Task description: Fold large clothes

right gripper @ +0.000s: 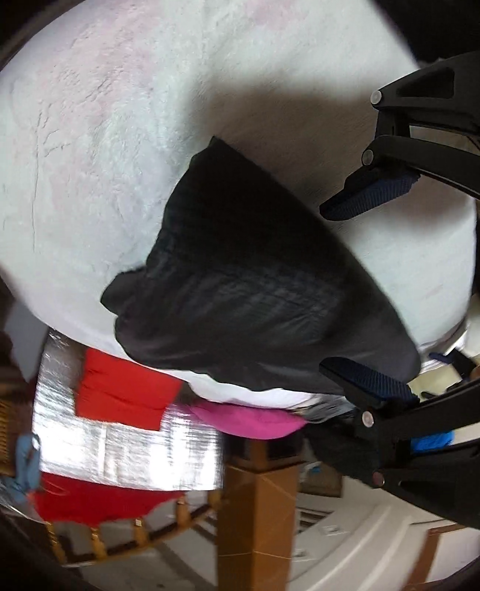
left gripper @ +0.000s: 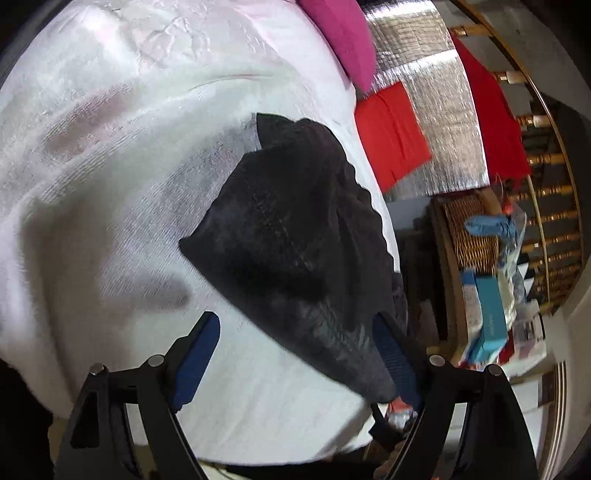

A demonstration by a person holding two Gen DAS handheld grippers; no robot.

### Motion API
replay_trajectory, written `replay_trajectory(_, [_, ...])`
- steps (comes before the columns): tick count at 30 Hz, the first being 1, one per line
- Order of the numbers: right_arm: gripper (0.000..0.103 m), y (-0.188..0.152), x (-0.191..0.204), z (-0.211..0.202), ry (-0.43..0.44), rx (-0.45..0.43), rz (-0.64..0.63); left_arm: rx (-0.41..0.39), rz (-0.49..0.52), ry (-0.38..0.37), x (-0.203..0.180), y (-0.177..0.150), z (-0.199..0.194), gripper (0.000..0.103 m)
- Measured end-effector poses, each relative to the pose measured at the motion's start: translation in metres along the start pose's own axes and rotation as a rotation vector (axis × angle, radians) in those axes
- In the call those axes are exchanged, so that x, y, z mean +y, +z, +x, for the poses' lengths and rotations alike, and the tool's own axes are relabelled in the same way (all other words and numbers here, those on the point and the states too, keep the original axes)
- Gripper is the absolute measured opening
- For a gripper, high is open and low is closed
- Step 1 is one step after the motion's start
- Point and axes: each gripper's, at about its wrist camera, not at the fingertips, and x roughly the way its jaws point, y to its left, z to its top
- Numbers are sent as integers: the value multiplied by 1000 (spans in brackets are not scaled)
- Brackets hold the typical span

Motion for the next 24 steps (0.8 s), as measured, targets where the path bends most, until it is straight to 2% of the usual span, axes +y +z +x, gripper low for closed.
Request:
replay_trajectory(5, [80,2,7,15,-25,-71,8,-69,-61,-2,8,8,8,85])
replay_trajectory(7, [76,3,9,18,-30,-101,-9,-89,-92,-5,17,13,10,83])
replay_trajectory(8, [68,3,13,17,-53,-119,-31,-105,-102,0,21,15,9,74])
replay_trajectory(9, [60,2,18,17,-76,-135,-60,-113,-109,12,23,17,7,58])
replay_trajectory(12, [46,-3,33,9,-74,-191,-141,-117,-92,-11,25,17,4,50])
replay_trajectory(14, [43,-5,42,3,-61,-220,-187,-125,-36,-4,18,15,0,46])
replay_trajectory(16, [43,-6,42,3,-70,-223,-197,-119,-12,10,17,14,2,46])
replay_trajectory(18, [43,-1,29,8,-104,-193,-159,-81,-43,50,28,14,9,46])
replay_trajectory(20, [43,3,17,16,-111,-147,-105,-61,-91,53,38,16,13,49])
replay_trajectory(22, [46,6,17,13,-93,-129,-93,-57,-94,52,36,18,10,52])
replay_trajectory(24, [56,6,16,7,-73,-111,-66,-56,-112,55,35,19,6,62])
